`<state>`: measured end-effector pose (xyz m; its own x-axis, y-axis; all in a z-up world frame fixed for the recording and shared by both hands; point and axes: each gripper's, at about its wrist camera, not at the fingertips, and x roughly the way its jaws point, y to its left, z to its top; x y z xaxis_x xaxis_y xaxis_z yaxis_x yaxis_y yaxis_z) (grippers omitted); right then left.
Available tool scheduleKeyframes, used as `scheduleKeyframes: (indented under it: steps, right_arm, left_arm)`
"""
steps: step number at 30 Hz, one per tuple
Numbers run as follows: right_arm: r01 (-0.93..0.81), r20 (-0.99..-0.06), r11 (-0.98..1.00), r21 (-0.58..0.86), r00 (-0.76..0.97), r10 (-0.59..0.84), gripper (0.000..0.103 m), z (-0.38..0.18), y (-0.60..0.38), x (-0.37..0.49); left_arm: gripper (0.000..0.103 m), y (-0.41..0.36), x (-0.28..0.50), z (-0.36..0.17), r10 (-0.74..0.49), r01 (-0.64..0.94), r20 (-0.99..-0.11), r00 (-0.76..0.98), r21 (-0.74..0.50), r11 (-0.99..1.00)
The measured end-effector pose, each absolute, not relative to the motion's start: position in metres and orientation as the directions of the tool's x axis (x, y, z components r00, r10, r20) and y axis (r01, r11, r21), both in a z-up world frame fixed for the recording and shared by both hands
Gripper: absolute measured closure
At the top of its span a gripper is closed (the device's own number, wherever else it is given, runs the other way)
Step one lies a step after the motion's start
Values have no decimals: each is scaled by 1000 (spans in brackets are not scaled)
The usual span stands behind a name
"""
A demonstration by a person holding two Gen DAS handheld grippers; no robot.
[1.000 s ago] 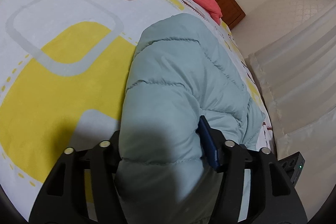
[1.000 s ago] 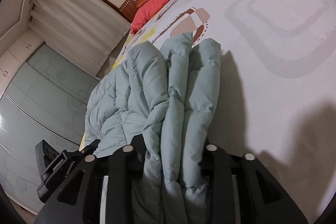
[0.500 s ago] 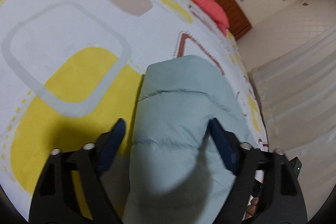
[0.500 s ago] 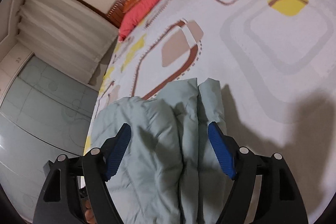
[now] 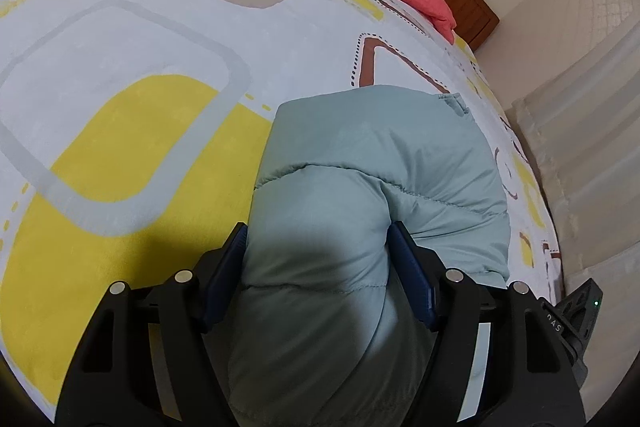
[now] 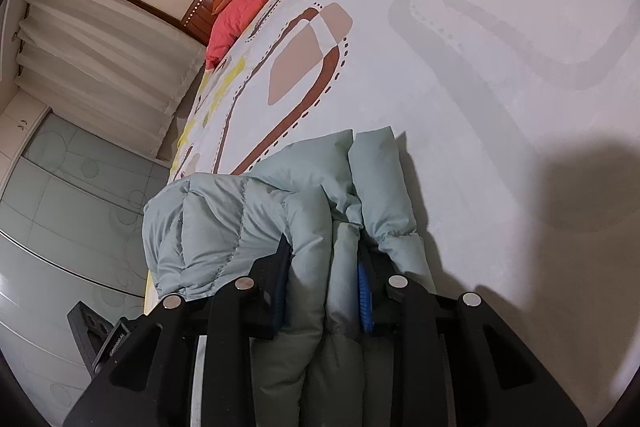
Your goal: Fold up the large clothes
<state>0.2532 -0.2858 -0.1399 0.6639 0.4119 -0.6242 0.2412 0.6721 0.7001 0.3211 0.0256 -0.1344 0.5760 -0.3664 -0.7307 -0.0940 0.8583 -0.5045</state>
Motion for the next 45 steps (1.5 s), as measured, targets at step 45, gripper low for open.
scheduleKeyframes:
  steps: [45]
  right_arm:
    - [275, -698, 801, 531, 679, 230, 45, -91, -277, 137]
  left_arm:
    - [14, 42, 215, -91, -186, -66, -754, 630, -292, 954]
